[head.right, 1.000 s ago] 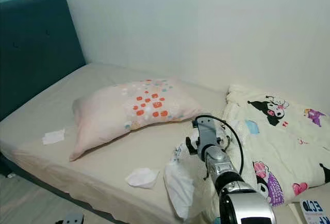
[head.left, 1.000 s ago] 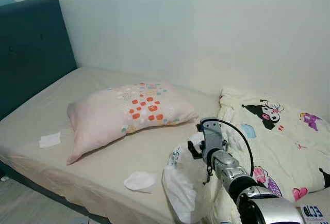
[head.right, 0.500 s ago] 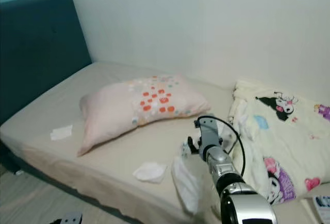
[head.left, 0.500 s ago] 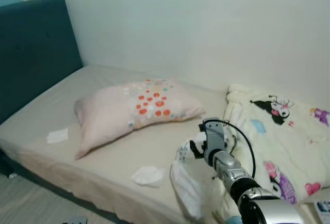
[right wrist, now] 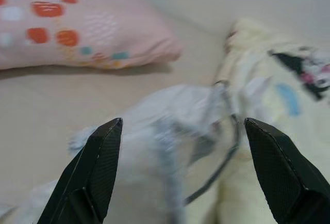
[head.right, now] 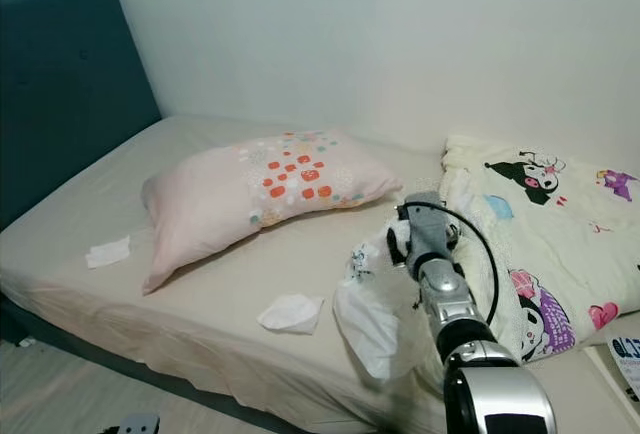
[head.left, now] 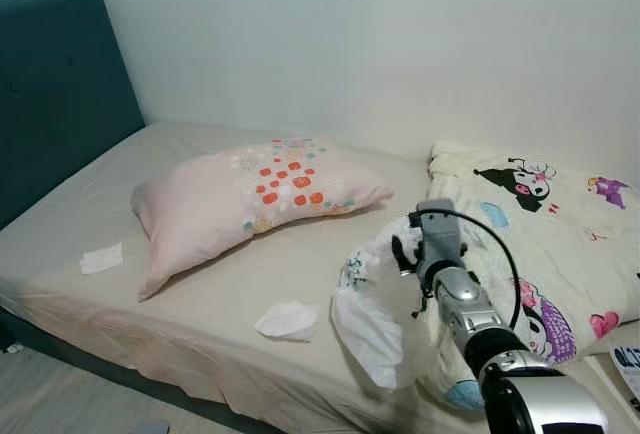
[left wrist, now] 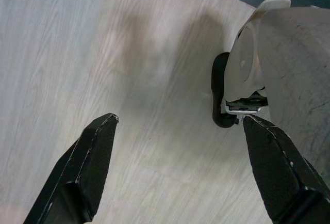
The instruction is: Clean up the room
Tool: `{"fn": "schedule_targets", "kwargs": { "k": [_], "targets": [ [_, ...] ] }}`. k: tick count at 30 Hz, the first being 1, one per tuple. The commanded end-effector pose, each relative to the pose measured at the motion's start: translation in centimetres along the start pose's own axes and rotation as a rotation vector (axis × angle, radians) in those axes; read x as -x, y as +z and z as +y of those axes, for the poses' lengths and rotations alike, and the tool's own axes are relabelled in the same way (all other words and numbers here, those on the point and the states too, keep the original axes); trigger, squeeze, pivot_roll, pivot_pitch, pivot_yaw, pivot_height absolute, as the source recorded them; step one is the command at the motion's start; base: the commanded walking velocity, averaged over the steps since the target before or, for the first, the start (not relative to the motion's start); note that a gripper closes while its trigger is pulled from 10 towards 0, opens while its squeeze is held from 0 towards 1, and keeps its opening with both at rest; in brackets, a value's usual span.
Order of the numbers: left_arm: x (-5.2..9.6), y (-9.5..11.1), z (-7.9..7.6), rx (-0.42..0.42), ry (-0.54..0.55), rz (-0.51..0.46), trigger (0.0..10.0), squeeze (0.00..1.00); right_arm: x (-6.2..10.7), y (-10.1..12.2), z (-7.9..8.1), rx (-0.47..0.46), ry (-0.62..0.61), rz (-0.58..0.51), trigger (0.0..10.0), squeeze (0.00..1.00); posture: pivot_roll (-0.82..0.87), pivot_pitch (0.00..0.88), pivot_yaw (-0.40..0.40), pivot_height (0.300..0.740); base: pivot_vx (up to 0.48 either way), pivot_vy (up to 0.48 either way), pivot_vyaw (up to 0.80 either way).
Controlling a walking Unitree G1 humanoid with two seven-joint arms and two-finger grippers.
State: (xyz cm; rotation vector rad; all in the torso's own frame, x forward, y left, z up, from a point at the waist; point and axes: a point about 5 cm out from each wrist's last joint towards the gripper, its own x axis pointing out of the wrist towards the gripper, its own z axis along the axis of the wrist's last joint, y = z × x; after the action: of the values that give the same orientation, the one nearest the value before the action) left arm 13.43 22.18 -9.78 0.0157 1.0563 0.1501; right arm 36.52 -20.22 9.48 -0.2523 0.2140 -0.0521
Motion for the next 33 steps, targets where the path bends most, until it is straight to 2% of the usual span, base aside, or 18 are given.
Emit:
{"fn": "schedule_targets", "kwargs": {
  "k": [1,3,5,14,18,26,27,28,29,33],
  "targets": [
    [0.1,-0.2,0.4,-0.017,0.005,0.006,10.0,0.00,0.1,-0.5,0.4,-0.018,0.007,0.028,10.0,0.00,0.00,0.019,-0.022,0.640,0.000,0.000,0.00],
    [0.1,-0.2,0.4,-0.017,0.005,0.006,10.0,0.00,0.2,-0.8,0.5,-0.047,0.014,0.031,10.0,0.00,0.00,0.019,-0.022,0.640,0.000,0.000,0.00],
    [0.1,-0.3,0.5,-0.017,0.005,0.005,10.0,0.00,0.5,-1.5,0.9,-0.131,0.042,0.042,10.0,0.00,0.01,0.030,-0.018,0.640,0.000,0.000,0.00],
    [0.2,-0.6,0.9,-0.032,0.013,0.005,10.0,0.00,0.7,-1.6,1.3,-0.257,0.082,0.013,10.0,0.00,0.03,0.064,-0.001,0.640,0.000,0.000,0.00],
    [0.3,-0.8,1.2,-0.037,0.018,0.008,10.0,0.00,0.6,-1.7,0.9,-0.281,0.069,0.022,10.0,0.00,0.03,0.071,0.002,0.640,0.000,0.000,0.00],
    [0.4,-1.0,1.3,-0.036,0.023,0.006,10.0,0.00,0.8,-2.9,0.6,-0.304,0.046,0.126,10.0,0.00,0.04,0.074,0.000,0.640,0.000,0.000,0.00],
    [0.4,-1.0,1.3,-0.036,0.023,0.005,10.0,0.00,0.9,-3.3,0.9,-0.308,0.060,0.156,3.7,0.00,0.04,0.067,0.000,0.640,0.000,0.000,0.00],
    [0.4,-1.0,1.3,-0.036,0.023,0.004,10.0,0.00,1.0,-3.5,1.0,-0.311,0.070,0.175,3.7,0.00,0.04,0.067,0.000,0.640,0.000,0.000,0.00],
    [0.4,-1.0,1.3,-0.035,0.023,0.002,10.0,0.00,1.0,-3.7,1.6,-0.326,0.107,0.189,0.0,0.00,0.04,0.059,-0.001,0.640,0.000,0.000,0.00],
    [0.3,-0.9,1.2,-0.033,0.021,-0.002,10.0,0.00,1.1,-3.6,2.5,-0.355,0.176,0.189,0.0,0.00,0.04,0.049,-0.002,0.640,0.000,0.000,0.00]
  ]
}}
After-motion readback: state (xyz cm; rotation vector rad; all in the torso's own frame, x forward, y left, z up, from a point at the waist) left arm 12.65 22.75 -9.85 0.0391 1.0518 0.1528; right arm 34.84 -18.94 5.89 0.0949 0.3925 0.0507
